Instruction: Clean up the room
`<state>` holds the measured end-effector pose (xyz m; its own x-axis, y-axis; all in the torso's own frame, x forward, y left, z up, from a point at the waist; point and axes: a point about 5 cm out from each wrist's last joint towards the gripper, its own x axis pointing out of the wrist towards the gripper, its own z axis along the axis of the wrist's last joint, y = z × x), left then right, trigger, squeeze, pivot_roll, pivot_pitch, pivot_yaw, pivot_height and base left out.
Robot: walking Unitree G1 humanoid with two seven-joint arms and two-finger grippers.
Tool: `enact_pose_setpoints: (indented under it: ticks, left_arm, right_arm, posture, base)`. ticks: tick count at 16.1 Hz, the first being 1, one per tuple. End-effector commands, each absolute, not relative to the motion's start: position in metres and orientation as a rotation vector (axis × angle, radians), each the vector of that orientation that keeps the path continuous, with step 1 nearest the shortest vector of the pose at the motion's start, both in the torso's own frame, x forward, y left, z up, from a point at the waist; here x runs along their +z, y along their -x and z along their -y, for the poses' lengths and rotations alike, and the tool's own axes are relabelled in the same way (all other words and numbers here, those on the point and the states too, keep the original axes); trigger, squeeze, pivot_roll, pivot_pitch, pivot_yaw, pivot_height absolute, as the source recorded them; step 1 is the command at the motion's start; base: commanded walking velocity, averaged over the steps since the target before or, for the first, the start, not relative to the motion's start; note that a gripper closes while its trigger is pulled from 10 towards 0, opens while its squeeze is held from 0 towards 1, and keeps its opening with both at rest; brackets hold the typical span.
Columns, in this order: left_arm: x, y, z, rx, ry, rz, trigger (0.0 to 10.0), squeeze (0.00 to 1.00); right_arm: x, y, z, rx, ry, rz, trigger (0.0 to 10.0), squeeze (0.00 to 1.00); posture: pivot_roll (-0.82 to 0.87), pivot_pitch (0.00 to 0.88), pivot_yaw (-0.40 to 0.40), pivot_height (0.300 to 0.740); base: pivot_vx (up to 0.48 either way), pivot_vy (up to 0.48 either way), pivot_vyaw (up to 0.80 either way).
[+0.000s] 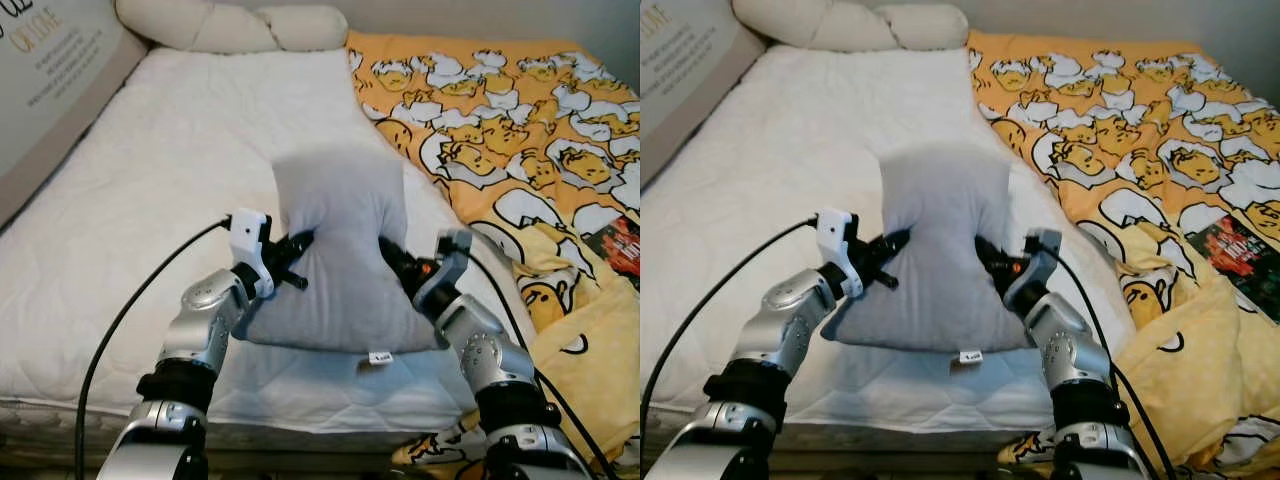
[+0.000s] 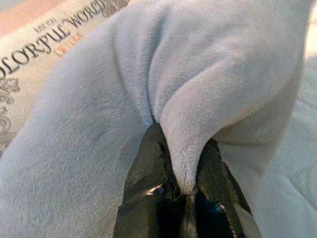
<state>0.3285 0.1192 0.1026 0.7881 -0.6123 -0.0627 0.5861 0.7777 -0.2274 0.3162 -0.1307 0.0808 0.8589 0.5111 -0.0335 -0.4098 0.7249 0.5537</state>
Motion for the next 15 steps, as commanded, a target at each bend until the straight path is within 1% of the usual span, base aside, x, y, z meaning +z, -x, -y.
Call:
enact_pose_setpoints:
  ticks: [1, 7, 8, 9, 10, 11, 13, 15]
  left_arm:
    - [0.109, -0.324, -0.109, -0.677, 0.203, -0.112, 0.0, 0.0]
    - [0.112, -0.317, -0.107, -0.644, 0.209, -0.111, 0.0, 0.0]
    - [0.113, -0.316, -0.107, -0.638, 0.181, -0.113, 0.0, 0.0]
    - [0.112, -0.317, -0.108, -0.61, 0.135, -0.113, 2.4, 0.0]
    - [0.11, -0.318, -0.109, -0.568, 0.097, -0.129, 7.8, 0.0]
    - [0.11, -0.32, -0.11, -0.547, 0.061, -0.123, 10.0, 0.0]
    - [0.115, -0.32, -0.112, -0.538, 0.025, -0.092, 10.0, 0.0]
    - [0.117, -0.32, -0.112, -0.52, -0.018, -0.093, 10.0, 0.0]
  right_arm:
    - [0.09, -0.315, 0.124, 0.53, -0.57, -0.161, 0.0, 0.0]
    - [0.099, -0.311, 0.119, 0.534, -0.565, -0.154, 0.0, 0.0]
    - [0.101, -0.31, 0.119, 0.53, -0.542, -0.148, 0.0, 0.0]
    - [0.1, -0.31, 0.121, 0.486, -0.519, -0.149, 0.0, 0.0]
    - [0.099, -0.31, 0.124, 0.437, -0.501, -0.159, 1.3, 0.0]
    - [0.097, -0.309, 0.127, 0.381, -0.476, -0.161, 10.0, 0.0]
    - [0.094, -0.303, 0.127, 0.343, -0.466, -0.169, 10.0, 0.0]
    - [0.092, -0.298, 0.121, 0.357, -0.458, -0.188, 10.0, 0.0]
  posture:
    - [0.08, 0.0, -0.024, 0.74]
    - [0.08, 0.0, -0.028, 0.74]
    - [0.08, 0.0, -0.031, 0.74]
    - [0.09, 0.0, -0.034, 0.74]
    - [0.09, 0.0, -0.034, 0.74]
    - [0.09, 0.0, -0.035, 0.74]
    - [0.09, 0.0, -0.034, 0.74]
    - [0.09, 0.0, -0.032, 0.74]
  base:
    - [0.0, 0.0, 0.0]
    - [0.0, 0.0, 0.0]
    - [0.0, 0.0, 0.0]
    - [0.0, 0.0, 0.0]
    - [0.0, 0.0, 0.0]
    - [0.0, 0.0, 0.0]
    - [0.0, 0.0, 0.0]
    - [0.0, 0.0, 0.0]
